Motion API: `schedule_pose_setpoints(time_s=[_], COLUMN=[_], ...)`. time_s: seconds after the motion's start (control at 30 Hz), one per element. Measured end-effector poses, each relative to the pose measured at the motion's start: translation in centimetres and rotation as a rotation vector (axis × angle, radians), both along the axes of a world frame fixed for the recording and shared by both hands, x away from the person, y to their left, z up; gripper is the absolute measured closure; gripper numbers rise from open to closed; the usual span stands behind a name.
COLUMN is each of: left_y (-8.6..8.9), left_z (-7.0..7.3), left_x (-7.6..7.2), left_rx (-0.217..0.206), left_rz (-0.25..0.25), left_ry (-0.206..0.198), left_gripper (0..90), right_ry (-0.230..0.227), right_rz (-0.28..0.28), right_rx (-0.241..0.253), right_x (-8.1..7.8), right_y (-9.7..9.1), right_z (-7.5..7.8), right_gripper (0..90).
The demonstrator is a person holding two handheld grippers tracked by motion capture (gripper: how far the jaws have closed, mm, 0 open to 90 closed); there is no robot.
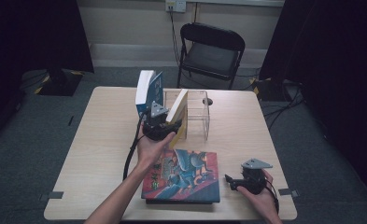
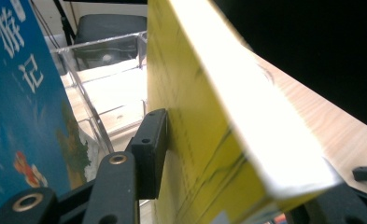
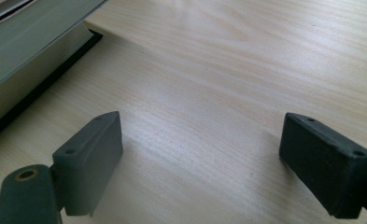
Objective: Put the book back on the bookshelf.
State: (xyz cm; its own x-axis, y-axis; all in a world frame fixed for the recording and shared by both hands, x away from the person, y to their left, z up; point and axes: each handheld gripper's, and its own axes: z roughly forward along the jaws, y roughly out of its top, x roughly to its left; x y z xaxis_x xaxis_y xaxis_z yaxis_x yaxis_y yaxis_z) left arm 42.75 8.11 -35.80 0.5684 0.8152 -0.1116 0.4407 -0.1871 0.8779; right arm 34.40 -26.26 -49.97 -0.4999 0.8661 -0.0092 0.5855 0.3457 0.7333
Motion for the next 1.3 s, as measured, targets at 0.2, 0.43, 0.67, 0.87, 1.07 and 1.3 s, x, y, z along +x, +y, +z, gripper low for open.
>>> schedule_pose_setpoints(time_s=[0.2, 0.43, 0.67, 0.87, 1.07, 1.3], left_y=[0.2, 0.7, -0.2, -0.7, -1.3, -2.2], left_z=[2.0, 3.5, 5.3, 6.5, 6.4, 6.3], left_x=[0.6, 1.5, 3.6, 5.8, 7.2, 7.7], left_rx=[0.031, 0.071, 0.149, 0.266, 0.285, 0.374], left_rz=[-0.032, -0.039, -0.065, -0.053, -0.014, 0.034], left_ry=[0.086, 0.117, 0.329, 0.487, 0.604, 0.662], left_gripper=[55.8, 61.7, 61.7, 63.5, 65.2, 70.6], right_ry=[0.000, -0.001, 0.002, 0.001, 0.002, 0.002], right_rz=[0.000, 0.001, 0.000, 0.002, 0.002, 0.005], right_rx=[0.000, 0.000, 0.000, 0.001, 0.002, 0.001], right_x=[0.0, 0.0, 0.1, 0.1, 0.1, 0.1], right_y=[0.0, 0.0, 0.1, 0.1, 0.1, 0.1], right_z=[0.0, 0.0, 0.0, 0.0, 0.0, 0.0], right_gripper=[13.4, 13.4, 13.4, 13.4, 13.4, 13.4])
